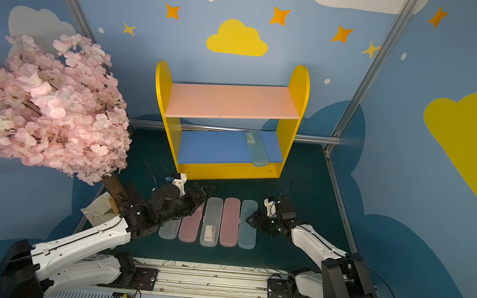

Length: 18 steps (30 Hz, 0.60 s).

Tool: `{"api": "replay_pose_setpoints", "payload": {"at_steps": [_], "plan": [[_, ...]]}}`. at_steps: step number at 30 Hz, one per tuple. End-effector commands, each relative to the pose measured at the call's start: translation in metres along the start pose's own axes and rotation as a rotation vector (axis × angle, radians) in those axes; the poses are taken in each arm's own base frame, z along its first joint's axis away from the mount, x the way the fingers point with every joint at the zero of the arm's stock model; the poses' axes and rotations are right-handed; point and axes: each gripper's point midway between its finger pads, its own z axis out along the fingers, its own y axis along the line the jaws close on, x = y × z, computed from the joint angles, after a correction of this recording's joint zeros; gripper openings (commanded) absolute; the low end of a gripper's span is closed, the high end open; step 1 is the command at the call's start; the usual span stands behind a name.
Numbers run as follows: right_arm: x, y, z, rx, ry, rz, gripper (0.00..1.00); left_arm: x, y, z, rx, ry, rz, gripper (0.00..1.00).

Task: Remove the pencil cases from the shelf
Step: Place the pencil case at the center of the board.

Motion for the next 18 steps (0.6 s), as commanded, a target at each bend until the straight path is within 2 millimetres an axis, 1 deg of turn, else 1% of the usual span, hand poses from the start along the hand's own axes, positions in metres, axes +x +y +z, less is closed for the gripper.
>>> {"api": "replay_pose_setpoints", "payload": {"at_steps": [1, 5, 7, 9, 13, 18], "plan": [[-0.006, -0.002, -0.018, 0.073, -0.050, -0.028, 0.85, -0.003, -0.020, 0.009, 0.042, 0.004, -0.025, 1.00], [-0.014, -0.001, -0.039, 0.112, -0.130, -0.055, 0.92, -0.006, -0.026, 0.027, 0.048, -0.010, -0.071, 1.00], [-0.019, -0.001, -0.049, 0.130, -0.188, -0.044, 0.99, -0.007, -0.030, 0.037, 0.059, -0.020, -0.098, 1.00], [-0.024, -0.005, -0.058, 0.148, -0.257, -0.015, 0.99, -0.009, -0.034, 0.048, 0.064, -0.028, -0.119, 1.00], [-0.034, -0.003, -0.078, 0.155, -0.391, -0.084, 0.99, -0.010, -0.042, 0.072, 0.075, -0.046, -0.151, 1.00], [-0.040, -0.003, -0.108, 0.172, -0.533, -0.107, 0.99, -0.015, -0.049, 0.098, 0.077, -0.120, -0.168, 1.00]]}}
